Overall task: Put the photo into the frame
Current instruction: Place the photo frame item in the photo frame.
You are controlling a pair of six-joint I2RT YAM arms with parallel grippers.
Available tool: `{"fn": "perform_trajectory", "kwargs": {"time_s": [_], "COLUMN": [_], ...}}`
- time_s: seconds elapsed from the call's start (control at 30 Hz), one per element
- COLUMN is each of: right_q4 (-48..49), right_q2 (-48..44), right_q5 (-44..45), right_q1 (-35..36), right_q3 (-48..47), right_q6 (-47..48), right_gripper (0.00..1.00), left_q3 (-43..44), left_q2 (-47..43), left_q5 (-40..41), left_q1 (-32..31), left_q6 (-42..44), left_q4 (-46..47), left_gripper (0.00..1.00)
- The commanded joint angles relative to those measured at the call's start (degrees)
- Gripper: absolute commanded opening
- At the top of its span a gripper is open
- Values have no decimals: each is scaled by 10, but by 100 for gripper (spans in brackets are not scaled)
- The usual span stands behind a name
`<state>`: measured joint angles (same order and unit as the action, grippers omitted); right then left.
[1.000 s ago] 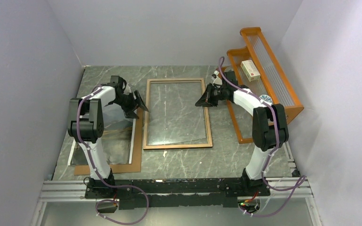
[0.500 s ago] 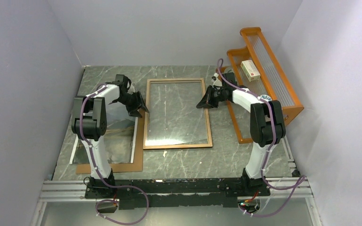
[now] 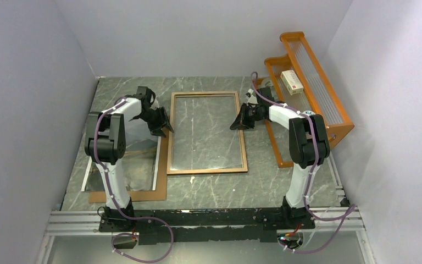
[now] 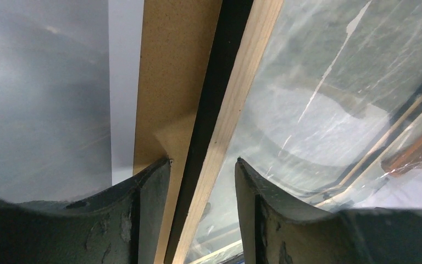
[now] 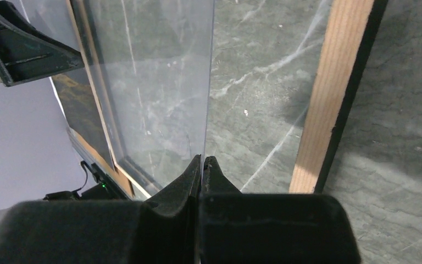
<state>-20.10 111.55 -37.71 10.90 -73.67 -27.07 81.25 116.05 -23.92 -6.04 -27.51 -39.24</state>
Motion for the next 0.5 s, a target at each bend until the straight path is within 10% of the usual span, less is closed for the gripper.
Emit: {"fn": "perform_trajectory", "kwargs": {"time_s": [0.0, 0.47], "right_q4": [-1, 83], "right_q2": [6, -37], "right_q5": [12, -13], "right_q1": [-2, 4], "right_q3": [-26, 19], "right_q6": [20, 31], "right_gripper": [0, 0], "left_q3": [9, 15], "left_q2": [21, 31], "left_q5": [42, 49], "left_q1": [-5, -7], "left_q6": [24, 25], "left_q4": [-16, -22], "left_gripper": [53, 52]}}
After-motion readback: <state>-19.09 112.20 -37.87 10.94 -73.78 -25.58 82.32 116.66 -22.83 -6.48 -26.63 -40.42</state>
